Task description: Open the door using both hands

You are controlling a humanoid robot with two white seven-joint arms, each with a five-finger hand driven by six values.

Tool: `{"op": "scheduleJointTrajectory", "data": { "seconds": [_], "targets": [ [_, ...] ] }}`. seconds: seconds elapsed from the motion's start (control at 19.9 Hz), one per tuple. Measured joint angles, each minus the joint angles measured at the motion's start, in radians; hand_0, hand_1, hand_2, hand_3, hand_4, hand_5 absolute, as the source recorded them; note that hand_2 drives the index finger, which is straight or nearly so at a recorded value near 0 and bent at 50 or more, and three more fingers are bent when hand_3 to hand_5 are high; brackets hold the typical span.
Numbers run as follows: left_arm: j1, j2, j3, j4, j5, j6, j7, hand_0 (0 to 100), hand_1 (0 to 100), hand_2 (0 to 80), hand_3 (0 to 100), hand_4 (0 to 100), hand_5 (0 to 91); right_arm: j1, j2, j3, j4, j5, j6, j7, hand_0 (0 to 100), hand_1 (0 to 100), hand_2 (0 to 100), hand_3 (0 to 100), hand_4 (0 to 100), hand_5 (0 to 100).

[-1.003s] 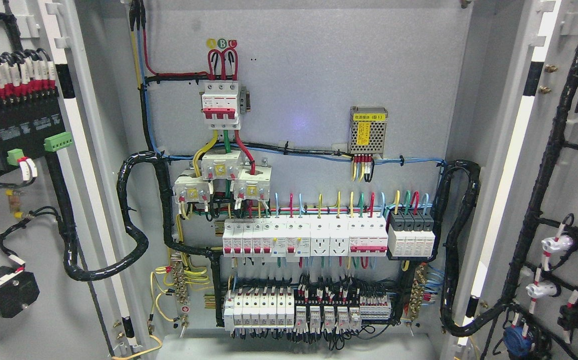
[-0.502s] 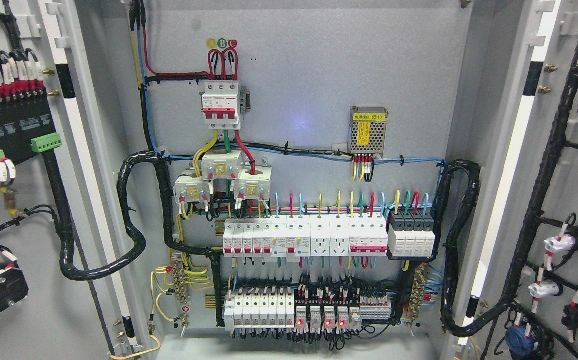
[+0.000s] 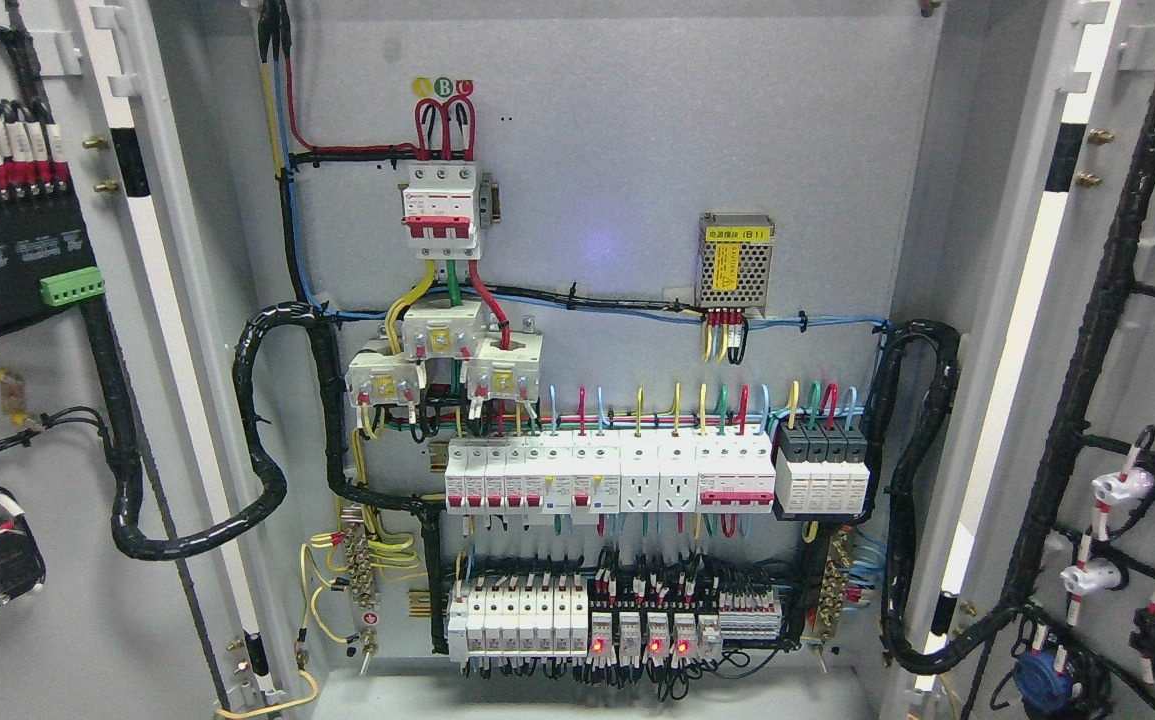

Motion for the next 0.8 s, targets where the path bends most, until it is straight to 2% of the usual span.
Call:
{"op": "scheduleJointTrajectory", "data": {
  "seconds": [0.8],
  "targets": [
    [-0.007,0.026,0.027,0.065,0.025,0.003,0.009,0,0,0.0,0,0,0.0,0.019,0.008,-0.019,0.01,-0.01,0.0,-0.002,0,0,0,0,0,0]
  ]
}}
